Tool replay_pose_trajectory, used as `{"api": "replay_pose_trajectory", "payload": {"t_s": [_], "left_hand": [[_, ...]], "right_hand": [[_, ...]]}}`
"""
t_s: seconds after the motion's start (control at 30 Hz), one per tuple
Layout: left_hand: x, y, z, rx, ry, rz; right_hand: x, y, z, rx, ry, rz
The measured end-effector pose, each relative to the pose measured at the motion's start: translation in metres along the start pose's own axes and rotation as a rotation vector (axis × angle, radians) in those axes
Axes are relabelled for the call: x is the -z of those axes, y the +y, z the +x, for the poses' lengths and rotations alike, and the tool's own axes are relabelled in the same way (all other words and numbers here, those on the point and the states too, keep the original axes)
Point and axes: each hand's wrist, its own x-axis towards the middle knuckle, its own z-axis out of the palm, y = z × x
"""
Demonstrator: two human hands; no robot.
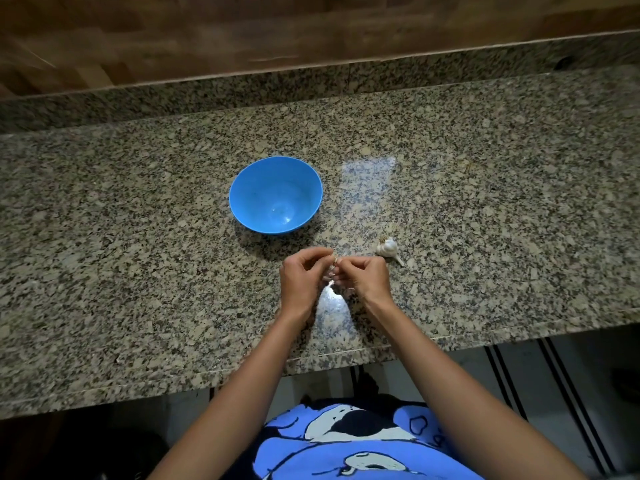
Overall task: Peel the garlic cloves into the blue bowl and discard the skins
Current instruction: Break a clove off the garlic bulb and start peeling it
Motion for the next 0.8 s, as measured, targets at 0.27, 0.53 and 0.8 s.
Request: {"api": "replay_pose_trajectory", "payload": {"t_s": [0.27, 0.53, 0.8], "left_hand": [[0.001, -0.001, -0.005, -0.003, -0.06, 0.07], [0.008, 0.001, -0.004, 0.143, -0.123, -0.206], [0.013, 0.0, -0.005, 0.216, -0.118, -0.32]], "right_hand": [[0.006, 0.005, 0.002, 0.183, 0.013, -0.317], [0.007, 0.005, 0.001, 0.238, -0.042, -0.366], [0.002, 0.007, 0.0, 0.21, -0.014, -0.384]]}}
